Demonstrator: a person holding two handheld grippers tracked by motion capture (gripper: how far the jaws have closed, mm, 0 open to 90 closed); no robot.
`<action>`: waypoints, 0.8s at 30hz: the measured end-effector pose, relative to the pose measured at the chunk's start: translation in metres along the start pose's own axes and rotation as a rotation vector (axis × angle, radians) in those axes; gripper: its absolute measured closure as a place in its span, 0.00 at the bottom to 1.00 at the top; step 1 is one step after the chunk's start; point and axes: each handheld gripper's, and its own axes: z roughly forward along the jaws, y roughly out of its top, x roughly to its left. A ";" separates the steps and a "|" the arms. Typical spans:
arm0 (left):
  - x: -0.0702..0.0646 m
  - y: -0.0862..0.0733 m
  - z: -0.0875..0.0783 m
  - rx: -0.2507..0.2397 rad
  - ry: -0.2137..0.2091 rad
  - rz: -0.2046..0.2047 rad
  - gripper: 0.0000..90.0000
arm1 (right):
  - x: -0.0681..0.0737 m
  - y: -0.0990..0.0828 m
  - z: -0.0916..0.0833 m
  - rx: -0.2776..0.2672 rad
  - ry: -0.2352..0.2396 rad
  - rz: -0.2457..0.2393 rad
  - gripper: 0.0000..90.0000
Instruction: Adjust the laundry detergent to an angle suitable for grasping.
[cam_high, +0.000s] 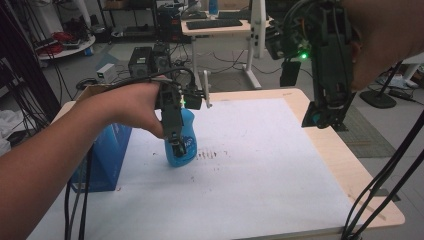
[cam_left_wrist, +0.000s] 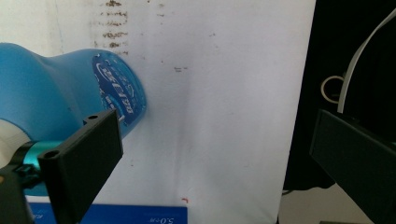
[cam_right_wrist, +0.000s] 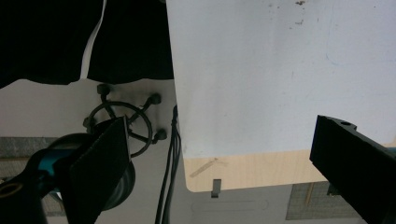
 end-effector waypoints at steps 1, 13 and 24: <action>0.000 0.000 0.001 0.002 0.000 -0.002 0.03 | 0.000 -0.001 0.000 0.000 -0.001 -0.002 0.04; -0.003 0.001 0.004 0.006 -0.004 -0.012 0.03 | 0.000 -0.005 0.003 -0.011 -0.013 -0.010 0.04; -0.005 0.004 0.005 0.018 -0.010 -0.005 0.03 | 0.000 -0.006 0.003 -0.010 -0.019 -0.005 0.04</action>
